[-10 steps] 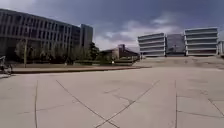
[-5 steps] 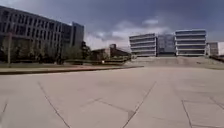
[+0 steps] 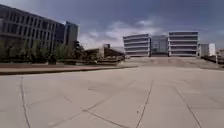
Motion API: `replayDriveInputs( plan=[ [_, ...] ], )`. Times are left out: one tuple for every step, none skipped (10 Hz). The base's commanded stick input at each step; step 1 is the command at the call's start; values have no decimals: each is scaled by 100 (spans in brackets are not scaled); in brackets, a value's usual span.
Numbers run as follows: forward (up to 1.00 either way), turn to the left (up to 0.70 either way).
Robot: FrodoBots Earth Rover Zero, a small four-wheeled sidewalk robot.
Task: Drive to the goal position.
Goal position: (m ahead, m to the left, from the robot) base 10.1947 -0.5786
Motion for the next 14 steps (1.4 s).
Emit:
replayDriveInputs(
  plan=[
    [100,-1],
    [100,-1],
    [100,-1],
    [100,-1],
    [100,-1],
    [100,-1],
    [100,-1],
    [100,-1],
    [100,-1],
    [100,-1],
    [100,-1],
    [100,-1],
    [100,-1],
    [100,-1]
  ],
)
